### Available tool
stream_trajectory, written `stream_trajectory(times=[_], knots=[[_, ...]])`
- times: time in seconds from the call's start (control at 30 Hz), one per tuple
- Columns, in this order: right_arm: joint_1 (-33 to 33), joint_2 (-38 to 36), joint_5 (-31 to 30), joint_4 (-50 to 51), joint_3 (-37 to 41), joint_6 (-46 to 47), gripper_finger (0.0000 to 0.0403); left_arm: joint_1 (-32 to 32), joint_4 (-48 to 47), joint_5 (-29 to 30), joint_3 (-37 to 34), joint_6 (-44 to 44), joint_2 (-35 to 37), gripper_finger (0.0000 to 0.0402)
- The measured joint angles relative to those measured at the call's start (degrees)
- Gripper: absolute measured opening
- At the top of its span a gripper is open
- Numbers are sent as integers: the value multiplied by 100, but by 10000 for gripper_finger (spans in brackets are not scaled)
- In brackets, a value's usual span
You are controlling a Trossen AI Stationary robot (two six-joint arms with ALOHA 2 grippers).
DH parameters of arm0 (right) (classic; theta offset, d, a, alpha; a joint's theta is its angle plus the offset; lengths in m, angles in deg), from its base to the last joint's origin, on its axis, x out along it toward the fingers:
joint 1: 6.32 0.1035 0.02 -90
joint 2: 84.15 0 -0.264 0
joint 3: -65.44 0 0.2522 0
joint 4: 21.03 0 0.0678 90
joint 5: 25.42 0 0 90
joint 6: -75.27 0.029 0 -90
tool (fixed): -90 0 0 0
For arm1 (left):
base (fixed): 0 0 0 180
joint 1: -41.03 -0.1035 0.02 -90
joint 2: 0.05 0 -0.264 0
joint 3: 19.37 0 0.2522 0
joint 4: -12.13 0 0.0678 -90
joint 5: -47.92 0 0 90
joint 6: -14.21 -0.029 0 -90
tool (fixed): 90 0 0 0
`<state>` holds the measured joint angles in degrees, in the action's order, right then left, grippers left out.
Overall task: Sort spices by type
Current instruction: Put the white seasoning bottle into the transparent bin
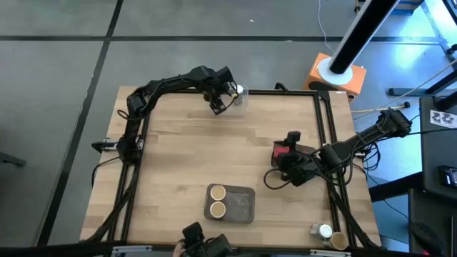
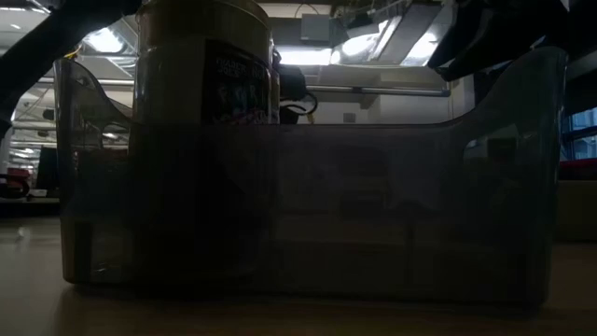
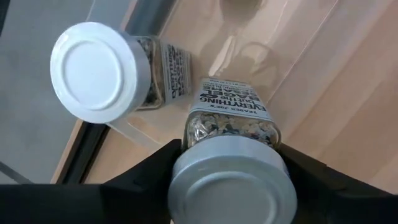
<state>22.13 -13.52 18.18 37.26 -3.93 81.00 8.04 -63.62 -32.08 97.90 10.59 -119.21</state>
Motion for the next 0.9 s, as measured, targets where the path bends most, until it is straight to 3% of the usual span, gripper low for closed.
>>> stream_trajectory(times=[0.33, 0.77, 0.9], knots=[[2, 1, 103, -4, 0, -1, 289, 21, -57, 11, 2, 174, 0, 286], [2, -1, 103, 9, 0, -23, 289, 370, -1088, 38, 881, -59, 59, 292], [2, 1, 105, -23, 0, -23, 289, 631, -1070, 96, 946, 3, 463, 292]])
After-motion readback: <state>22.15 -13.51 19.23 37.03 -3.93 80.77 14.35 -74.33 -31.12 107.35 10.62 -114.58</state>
